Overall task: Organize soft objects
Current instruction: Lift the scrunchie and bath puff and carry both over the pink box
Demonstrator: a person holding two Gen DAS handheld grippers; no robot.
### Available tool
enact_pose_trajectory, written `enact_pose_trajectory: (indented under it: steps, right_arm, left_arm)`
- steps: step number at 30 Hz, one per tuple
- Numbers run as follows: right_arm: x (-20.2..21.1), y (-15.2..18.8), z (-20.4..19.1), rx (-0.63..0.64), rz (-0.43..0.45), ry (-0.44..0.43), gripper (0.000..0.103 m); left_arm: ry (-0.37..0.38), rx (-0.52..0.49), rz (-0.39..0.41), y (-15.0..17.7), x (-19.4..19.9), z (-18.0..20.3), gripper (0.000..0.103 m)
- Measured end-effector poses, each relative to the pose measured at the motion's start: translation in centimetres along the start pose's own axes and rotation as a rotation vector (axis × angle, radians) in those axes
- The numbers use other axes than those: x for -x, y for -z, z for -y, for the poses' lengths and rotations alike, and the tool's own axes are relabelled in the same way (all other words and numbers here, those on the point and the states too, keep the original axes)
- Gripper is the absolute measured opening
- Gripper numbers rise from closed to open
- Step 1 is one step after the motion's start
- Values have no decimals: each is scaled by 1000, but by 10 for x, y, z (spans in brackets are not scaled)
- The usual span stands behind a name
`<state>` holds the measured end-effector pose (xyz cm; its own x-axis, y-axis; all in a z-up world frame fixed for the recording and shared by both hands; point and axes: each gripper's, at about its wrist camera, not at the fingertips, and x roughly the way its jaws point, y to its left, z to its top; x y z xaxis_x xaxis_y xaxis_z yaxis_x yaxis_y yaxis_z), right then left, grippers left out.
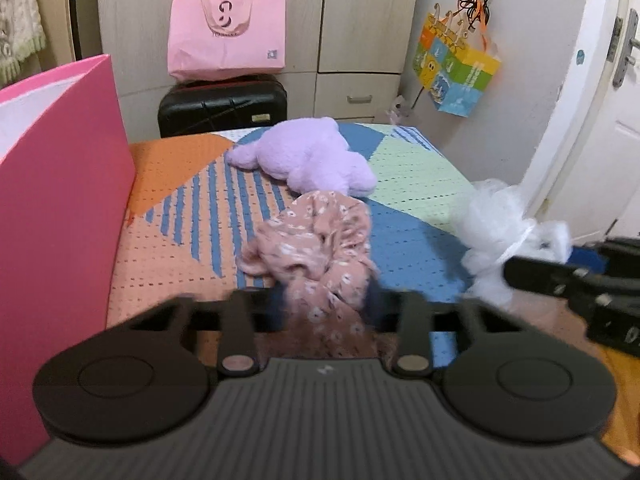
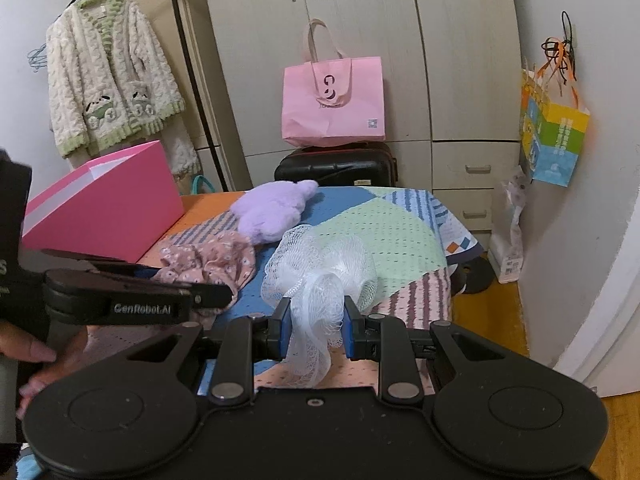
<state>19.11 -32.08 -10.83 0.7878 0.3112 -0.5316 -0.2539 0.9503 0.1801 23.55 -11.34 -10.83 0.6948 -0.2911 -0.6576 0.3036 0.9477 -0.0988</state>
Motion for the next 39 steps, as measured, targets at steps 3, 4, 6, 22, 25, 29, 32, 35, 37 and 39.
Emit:
enact_pose_trajectory:
  steps: [3, 4, 6, 22, 25, 29, 32, 35, 37, 39]
  right_arm:
    - [1, 3, -7, 5, -4, -10, 29]
    - [2, 4, -9, 7, -4, -13, 29]
    - [5, 5, -13, 11, -4, -20, 29]
    - [36, 10, -34, 30, -27, -50, 29]
    - [41, 10, -36, 32, -40, -58, 29]
    - [45, 12, -42, 33, -67, -85, 29]
    - [49, 14, -49, 29, -94, -119, 29]
    - [53, 15, -55, 14, -132, -184, 29]
    - [58, 15, -60, 18, -151, -212, 29]
    - [63, 14, -66, 28, -166, -235, 29]
  left_arm:
    - [-9, 30, 8, 1, 7, -5, 22]
    - [-12, 40, 11, 3, 10, -7, 22]
    - [-10, 62, 11, 5, 15, -12, 22]
    - [73, 3, 59, 24, 72, -9, 22]
    - [84, -26, 53, 33, 82, -8, 22]
    - [111, -42, 47, 41, 97, -11, 22]
    - [154, -50, 30, 44, 109, -14, 22]
    - [198, -67, 5, 47, 123, -18, 22]
    - [219, -84, -7, 50, 134, -20, 22]
    - [243, -88, -24, 53, 145, -24, 22]
